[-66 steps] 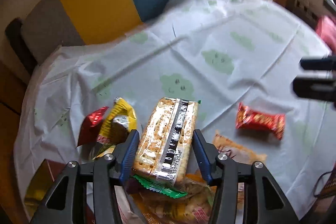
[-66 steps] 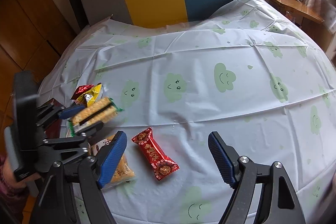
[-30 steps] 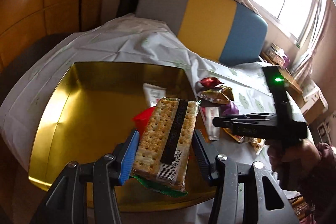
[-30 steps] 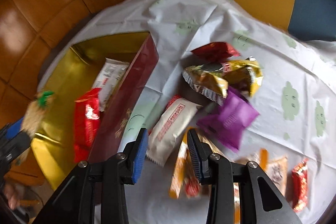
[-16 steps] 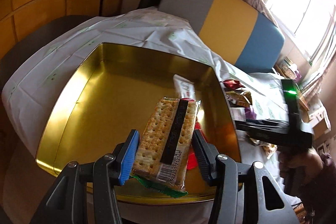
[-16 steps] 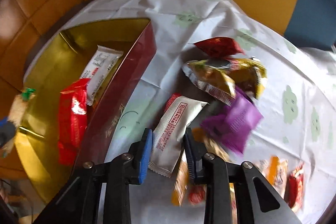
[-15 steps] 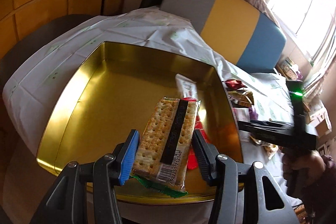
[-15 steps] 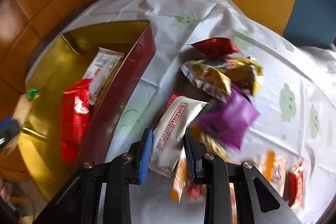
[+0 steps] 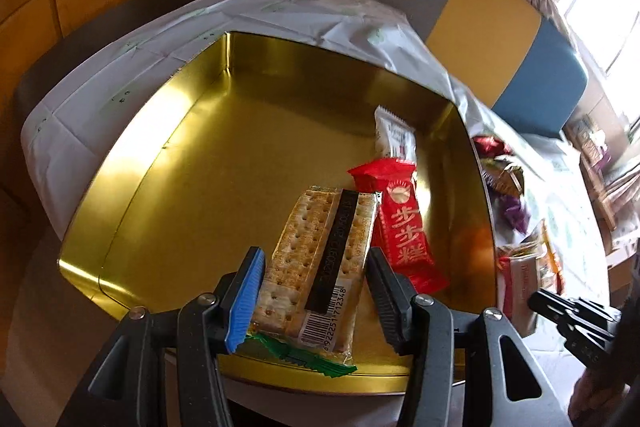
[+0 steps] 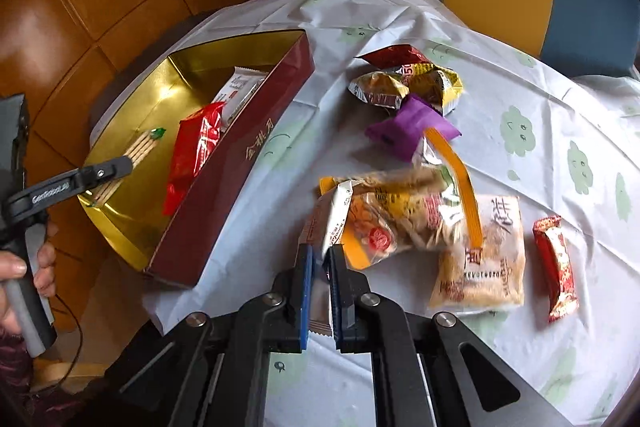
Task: Organize snacks
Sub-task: 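Place the cracker pack in the gold tin and open the left tool, then carry a white wrapped biscuit into the tin and release with the right tool, then grasp the yellow snack bag from the pile with the left tool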
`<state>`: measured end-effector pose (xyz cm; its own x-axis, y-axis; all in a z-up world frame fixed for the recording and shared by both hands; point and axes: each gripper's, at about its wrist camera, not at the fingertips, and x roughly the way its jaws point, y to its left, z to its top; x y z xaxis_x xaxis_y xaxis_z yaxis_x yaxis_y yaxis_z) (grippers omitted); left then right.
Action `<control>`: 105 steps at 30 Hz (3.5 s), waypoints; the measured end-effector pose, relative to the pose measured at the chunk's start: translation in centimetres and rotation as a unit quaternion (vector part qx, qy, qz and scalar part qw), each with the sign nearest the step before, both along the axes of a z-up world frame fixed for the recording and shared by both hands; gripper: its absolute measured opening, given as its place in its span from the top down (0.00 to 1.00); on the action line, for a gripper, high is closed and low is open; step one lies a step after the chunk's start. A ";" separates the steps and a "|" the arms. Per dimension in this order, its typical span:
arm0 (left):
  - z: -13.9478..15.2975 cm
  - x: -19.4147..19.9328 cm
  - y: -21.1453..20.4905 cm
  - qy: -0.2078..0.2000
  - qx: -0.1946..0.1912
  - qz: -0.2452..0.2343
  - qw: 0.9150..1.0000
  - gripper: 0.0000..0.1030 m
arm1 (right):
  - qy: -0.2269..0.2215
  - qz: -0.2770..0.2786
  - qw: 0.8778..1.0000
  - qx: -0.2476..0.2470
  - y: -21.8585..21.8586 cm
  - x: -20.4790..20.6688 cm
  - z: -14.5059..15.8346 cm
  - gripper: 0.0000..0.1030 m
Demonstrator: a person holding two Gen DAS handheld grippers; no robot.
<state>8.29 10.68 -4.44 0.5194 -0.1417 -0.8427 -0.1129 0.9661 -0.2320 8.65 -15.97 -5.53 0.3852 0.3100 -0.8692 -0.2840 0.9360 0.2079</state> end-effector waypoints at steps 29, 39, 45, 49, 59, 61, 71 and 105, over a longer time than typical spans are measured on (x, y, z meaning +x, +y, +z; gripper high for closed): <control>2.8 -3.4 0.8 -0.053 0.033 0.005 0.998 0.41 | -0.041 -0.014 0.995 0.089 -0.4 -5.6 5.1 0.94; 3.2 -4.5 3.2 -0.067 0.035 0.030 0.997 0.41 | -0.060 0.064 0.989 0.118 8.8 -1.7 7.3 0.94; 3.1 -4.9 4.0 -0.069 0.037 0.034 0.996 0.41 | -0.020 0.089 0.993 0.072 13.2 0.4 3.4 0.93; 2.9 -5.1 4.1 -0.070 0.046 0.033 0.996 0.41 | -0.010 0.080 0.995 0.050 13.3 0.3 1.8 0.91; 3.1 -5.3 2.6 -0.076 0.055 0.011 0.995 0.41 | -0.045 0.056 0.996 0.055 10.4 -1.3 3.8 0.91; 3.3 -5.3 2.2 -0.078 0.057 0.006 0.995 0.41 | -0.051 0.051 0.996 0.052 10.0 -1.4 4.0 0.91; 4.0 -5.7 -0.2 -0.088 0.073 -0.026 0.993 0.41 | -0.066 0.007 0.997 0.046 5.8 -2.4 4.6 0.70; 6.2 -3.4 -8.4 -0.088 0.087 -0.153 0.980 0.42 | -0.072 -0.176 0.980 -0.053 -14.5 -1.0 3.7 0.40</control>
<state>4.91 2.28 1.80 0.6148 -0.1751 -0.7690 0.2157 0.9752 -0.0496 7.65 -30.51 -1.80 0.5738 0.0455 -0.8178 0.0419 0.9955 0.0848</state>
